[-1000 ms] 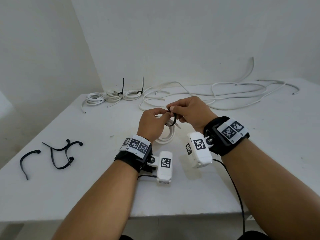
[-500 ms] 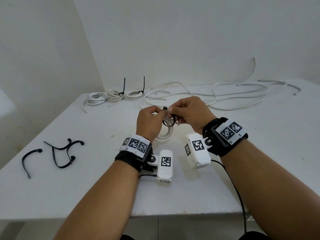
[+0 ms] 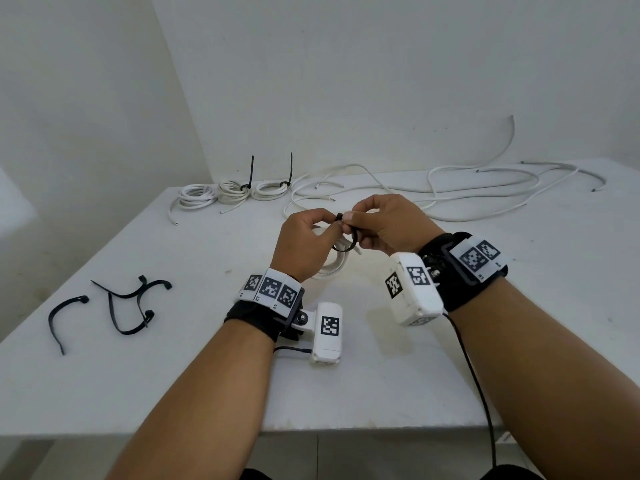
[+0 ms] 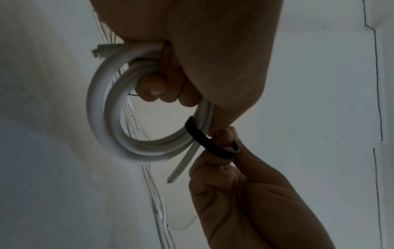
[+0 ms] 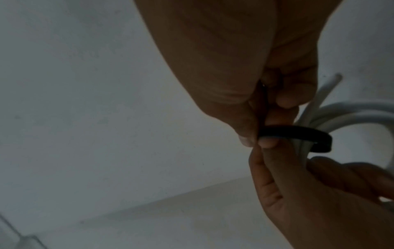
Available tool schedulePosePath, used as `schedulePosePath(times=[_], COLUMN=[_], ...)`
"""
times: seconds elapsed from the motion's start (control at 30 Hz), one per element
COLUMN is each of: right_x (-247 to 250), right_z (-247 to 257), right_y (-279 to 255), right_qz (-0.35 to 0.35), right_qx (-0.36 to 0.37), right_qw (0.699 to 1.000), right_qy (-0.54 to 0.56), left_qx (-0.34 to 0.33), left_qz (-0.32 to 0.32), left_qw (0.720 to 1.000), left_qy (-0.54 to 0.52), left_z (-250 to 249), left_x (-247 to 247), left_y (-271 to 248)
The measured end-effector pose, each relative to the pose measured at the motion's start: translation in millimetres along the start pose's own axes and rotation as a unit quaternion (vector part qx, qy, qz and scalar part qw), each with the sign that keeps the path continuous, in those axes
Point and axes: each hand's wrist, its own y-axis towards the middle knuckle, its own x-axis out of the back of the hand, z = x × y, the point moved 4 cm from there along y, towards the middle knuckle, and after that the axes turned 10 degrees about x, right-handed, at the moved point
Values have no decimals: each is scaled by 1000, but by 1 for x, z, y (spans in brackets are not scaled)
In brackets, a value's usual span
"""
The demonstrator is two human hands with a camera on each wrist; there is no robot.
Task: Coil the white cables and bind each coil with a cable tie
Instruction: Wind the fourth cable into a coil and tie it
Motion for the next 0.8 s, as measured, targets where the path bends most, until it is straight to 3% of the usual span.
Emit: schedulePosePath(times=[0.13,0.33,0.47,0.67,0.8], right_x=[2,-8,-3,-4,-8], right_z=[-5,-1,-2,-4,-1], right_y=[-1,-5,-2,-1,-5], right_qz=[8,60,34,19,64], right_qx=[-33,-35,-33,-18,-21], right_qw=[999,998,997,999,998], right_qy=[36,0,65,26,-1], left_qx=[-18,-5,-32,-23,-10], left_qz=[15,-22,2,26,-26], left_qw=[1000,1000,999,999,999], left_qy=[2,-10,7,11,-29], left_z=[-2,6,2,5,5], left_x=[-3,4,1,0,8], left_y=[0,4,2,1,5])
